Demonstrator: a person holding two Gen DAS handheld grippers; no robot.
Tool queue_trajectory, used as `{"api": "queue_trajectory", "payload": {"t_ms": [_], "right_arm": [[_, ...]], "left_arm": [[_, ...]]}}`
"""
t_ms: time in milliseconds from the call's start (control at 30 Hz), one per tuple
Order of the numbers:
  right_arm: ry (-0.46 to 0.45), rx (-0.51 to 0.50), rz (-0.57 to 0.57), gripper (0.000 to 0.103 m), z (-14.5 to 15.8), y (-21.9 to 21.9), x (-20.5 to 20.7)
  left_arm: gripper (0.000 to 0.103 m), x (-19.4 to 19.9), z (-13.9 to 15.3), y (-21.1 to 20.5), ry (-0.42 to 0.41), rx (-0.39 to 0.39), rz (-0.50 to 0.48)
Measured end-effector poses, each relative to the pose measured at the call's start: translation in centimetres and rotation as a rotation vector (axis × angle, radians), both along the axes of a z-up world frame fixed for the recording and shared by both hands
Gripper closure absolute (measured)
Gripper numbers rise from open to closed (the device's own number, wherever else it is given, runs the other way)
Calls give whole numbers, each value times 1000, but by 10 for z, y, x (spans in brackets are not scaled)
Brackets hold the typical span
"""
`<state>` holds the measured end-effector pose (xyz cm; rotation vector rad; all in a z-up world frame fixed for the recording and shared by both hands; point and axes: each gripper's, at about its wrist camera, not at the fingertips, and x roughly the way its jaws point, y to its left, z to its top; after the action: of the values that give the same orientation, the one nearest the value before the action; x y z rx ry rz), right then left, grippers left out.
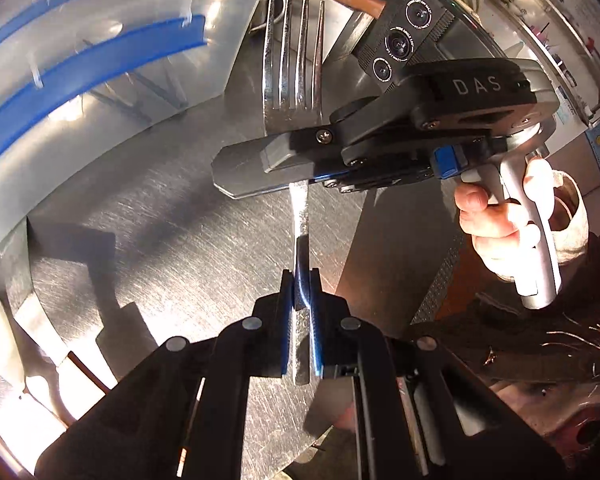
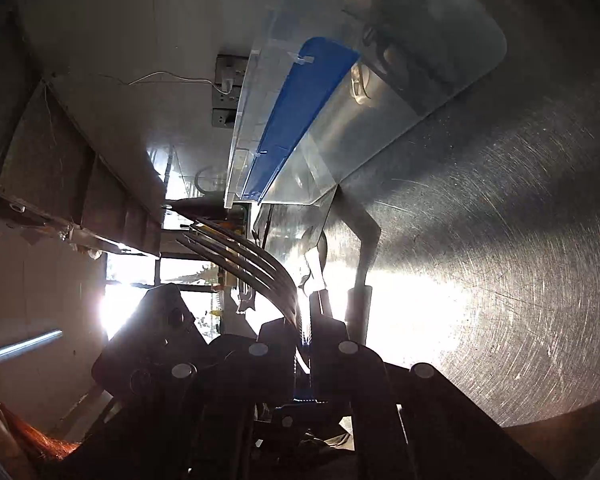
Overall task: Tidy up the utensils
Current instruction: 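Lift the fork with the left gripper while the right gripper holds its tines, then lower the fork into the box and open both grippers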
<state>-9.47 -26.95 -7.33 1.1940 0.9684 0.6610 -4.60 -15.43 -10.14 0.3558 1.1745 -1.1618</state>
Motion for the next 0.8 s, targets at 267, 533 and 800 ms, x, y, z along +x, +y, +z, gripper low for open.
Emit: {"api": "queue_trajectory", "payload": {"t_ms": [267,533,800], "right_arm": [[-180,-16,-26,96,92,-23,41],[-331,-165,4,96,180,-21,143],[-146,-139,-11,96,105,-28,237]], "left_arm": [[96,24,89,-13,-315,14,16],[96,104,155,-33,-545,41,100],[96,210,105,-51,-439,162,102]]}}
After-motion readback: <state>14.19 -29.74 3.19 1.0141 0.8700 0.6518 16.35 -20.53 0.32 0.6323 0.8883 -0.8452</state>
